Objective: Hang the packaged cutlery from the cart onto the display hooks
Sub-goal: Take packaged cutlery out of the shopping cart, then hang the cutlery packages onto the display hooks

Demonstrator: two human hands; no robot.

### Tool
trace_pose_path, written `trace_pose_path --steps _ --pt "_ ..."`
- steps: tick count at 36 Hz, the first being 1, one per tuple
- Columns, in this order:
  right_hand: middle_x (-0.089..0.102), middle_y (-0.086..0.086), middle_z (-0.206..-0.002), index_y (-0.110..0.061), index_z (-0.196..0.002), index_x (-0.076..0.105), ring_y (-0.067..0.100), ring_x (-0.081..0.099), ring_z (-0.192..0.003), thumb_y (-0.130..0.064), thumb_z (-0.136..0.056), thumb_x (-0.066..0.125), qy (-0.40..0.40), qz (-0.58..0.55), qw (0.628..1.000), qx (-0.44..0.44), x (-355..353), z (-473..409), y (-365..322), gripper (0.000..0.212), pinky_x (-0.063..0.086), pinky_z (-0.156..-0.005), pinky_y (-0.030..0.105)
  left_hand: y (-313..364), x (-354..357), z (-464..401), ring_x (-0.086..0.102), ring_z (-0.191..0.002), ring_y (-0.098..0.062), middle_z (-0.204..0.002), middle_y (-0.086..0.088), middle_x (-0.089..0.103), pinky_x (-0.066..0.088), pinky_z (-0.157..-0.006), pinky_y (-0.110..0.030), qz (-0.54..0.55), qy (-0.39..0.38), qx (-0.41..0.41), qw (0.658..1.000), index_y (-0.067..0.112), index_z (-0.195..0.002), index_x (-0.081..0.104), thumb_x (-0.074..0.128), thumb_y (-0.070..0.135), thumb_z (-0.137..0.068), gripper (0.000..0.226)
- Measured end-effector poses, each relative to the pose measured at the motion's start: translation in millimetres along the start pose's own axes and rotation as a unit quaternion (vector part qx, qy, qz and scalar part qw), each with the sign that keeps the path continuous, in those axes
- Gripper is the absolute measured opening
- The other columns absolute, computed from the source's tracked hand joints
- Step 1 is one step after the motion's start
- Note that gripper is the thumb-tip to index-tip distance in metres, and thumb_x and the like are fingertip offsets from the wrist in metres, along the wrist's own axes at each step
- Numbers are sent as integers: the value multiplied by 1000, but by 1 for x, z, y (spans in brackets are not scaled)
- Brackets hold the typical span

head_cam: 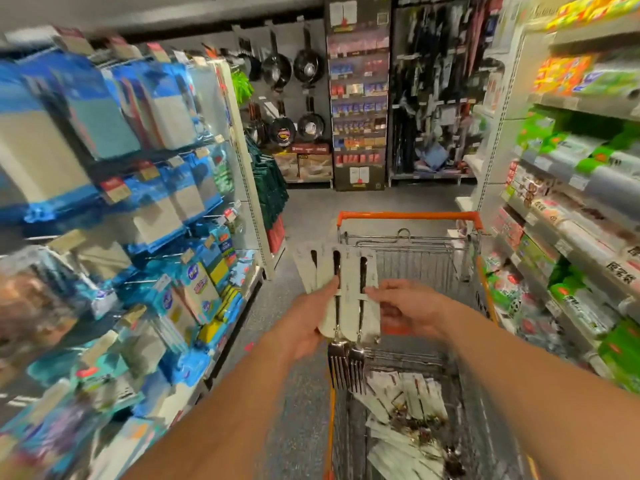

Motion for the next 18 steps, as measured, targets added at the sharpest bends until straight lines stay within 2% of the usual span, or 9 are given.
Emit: trace_pose_path --steps 1,2,4,5,7,12,15,18 --pt "72 13 -94 -11 -101 58 23 66 -86 -26 -75 80 -10 11 1000 -7 6 7 -3 37 51 -99 52 1 -2 11 71 -104 -26 -113 -10 74 57 -86 -40 10 6 4 1000 16 -117 68 58 30 -98 26" --pt "70 18 -106 -9 -106 61 29 65 -97 -28 -68 84 -16 19 1000 -12 11 14 -6 49 46 -104 55 1 -5 22 70 -105 -25 -114 -9 74 58 -83 -39 18 12 11 1000 16 -117 68 58 27 -98 24" --pt "68 21 -119 1 -112 61 36 62 -116 -30 -62 89 -29 26 999 -11 22 27 -5 65 45 -105 55 0 -12 43 70 -106 -24 -117 -9 72 59 -81 -39 42 28 24 998 15 -121 67 60 24 -98 26" --pt "70 19 -117 3 -110 61 36 61 -119 -29 -63 87 -33 29 999 -9 29 34 -4 62 46 -105 54 -2 -15 54 69 -108 -25 -120 -9 71 59 -84 -40 53 39 31 997 14 -124 66 61 23 -97 29" --pt "73 15 -110 -4 -98 65 35 62 -118 -25 -68 81 -46 36 998 -9 42 48 -2 40 46 -106 52 -6 -21 77 69 -109 -26 -121 -9 71 56 -92 -45 66 57 45 995 13 -126 64 63 21 -96 32" --pt "71 15 -116 -5 -110 67 32 63 -117 -26 -78 75 -93 35 995 -18 86 75 9 39 40 -110 52 -21 -35 137 73 -94 -18 -113 -5 74 62 -72 -33 89 102 74 988 12 -125 65 59 22 -98 29" --pt "69 16 -119 0 -118 61 27 66 -110 -16 -92 63 -112 27 993 -7 117 89 23 31 50 -102 44 -32 -50 169 72 -98 -20 -115 -7 74 61 -68 -33 103 134 73 983 14 -126 64 52 28 -102 30" --pt "69 16 -120 -3 -112 63 28 65 -114 -17 -93 64 -137 45 990 -2 150 96 36 24 50 -102 44 -44 -73 197 70 -107 -25 -119 -8 72 61 -68 -32 121 172 69 975 14 -131 61 48 32 -104 35"
Point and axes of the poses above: each hand's wrist, its own z-axis away from the middle knuckle, its own x-axis out of the palm, y = z × x, the point moved 9 cm from there along -z, towards the middle knuckle
